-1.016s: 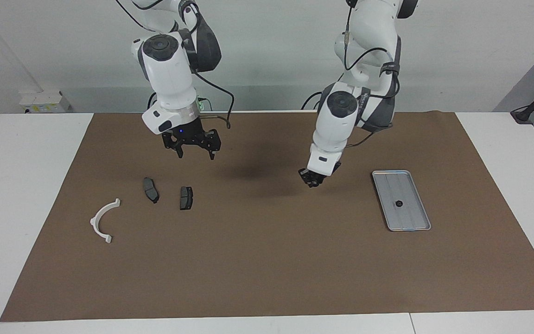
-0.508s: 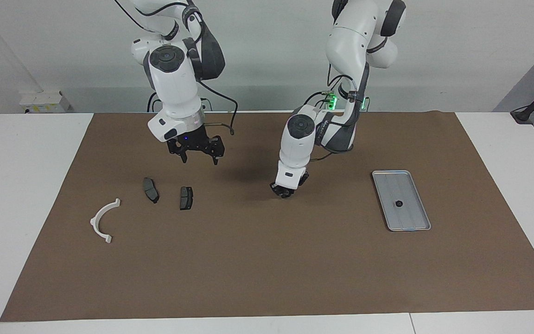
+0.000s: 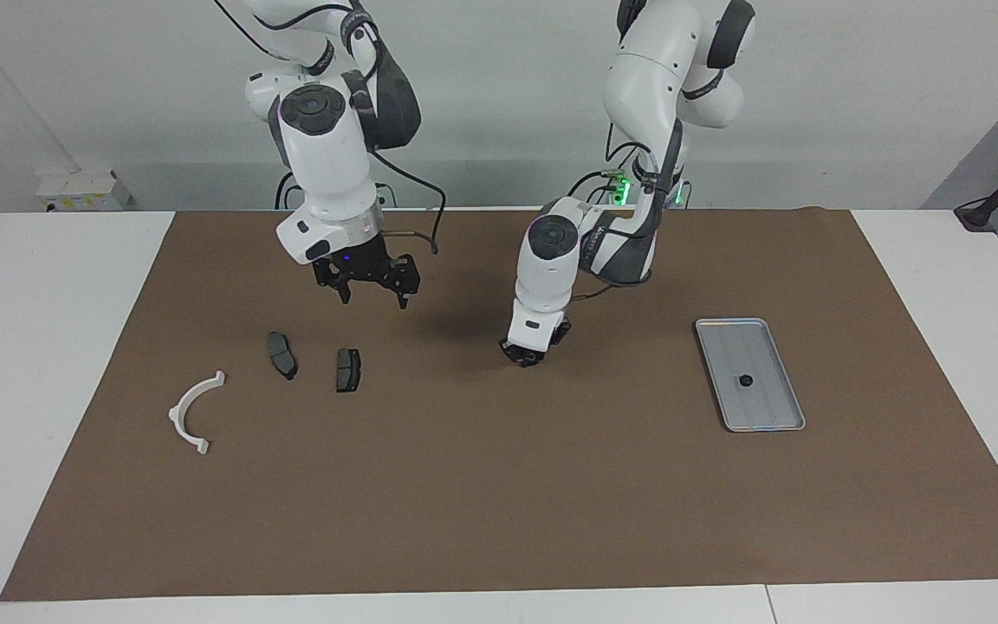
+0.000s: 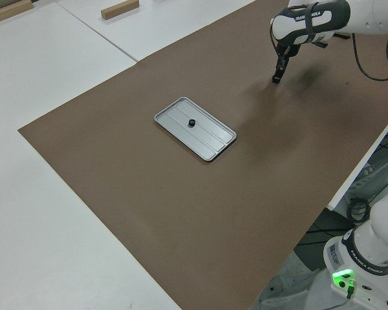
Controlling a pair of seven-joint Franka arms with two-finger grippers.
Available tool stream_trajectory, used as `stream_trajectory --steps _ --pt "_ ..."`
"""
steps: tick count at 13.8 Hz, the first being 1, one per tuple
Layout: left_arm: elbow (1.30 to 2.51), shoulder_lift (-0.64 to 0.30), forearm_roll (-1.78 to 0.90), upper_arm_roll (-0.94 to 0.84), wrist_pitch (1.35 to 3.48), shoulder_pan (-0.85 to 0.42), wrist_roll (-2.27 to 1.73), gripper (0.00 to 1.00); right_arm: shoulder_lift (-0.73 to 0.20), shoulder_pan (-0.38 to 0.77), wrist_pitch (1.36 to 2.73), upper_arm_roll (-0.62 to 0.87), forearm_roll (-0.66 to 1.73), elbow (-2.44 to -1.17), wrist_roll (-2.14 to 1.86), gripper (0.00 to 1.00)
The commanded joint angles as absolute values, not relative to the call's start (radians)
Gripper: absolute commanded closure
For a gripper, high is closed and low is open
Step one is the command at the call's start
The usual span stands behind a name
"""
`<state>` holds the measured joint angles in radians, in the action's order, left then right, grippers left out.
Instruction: Place bearing gear from tray to pile
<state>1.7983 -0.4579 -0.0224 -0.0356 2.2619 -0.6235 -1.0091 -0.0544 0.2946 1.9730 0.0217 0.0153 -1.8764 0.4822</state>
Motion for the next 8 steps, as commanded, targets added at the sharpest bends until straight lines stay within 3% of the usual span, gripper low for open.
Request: stream_trajectory --steps 1,4,8 --pt "1.784 -0.472 -0.022 -0.012 2.238 -0.638 -1.025 0.00 -0.043 0.298 1.982 0.021 0.018 -1.888 0.506 0.00" --pt "1.789 -0.393 -0.009 0.005 2.139 -0.579 -1.000 0.00 -0.051 0.316 1.988 0.021 0.017 -1.887 0.605 0.00" --pt "1.939 -0.203 -0.009 0.005 2.065 -0.343 -0.647 0.00 -0.100 0.376 2.034 0.020 0.015 -1.884 0.777 0.00"
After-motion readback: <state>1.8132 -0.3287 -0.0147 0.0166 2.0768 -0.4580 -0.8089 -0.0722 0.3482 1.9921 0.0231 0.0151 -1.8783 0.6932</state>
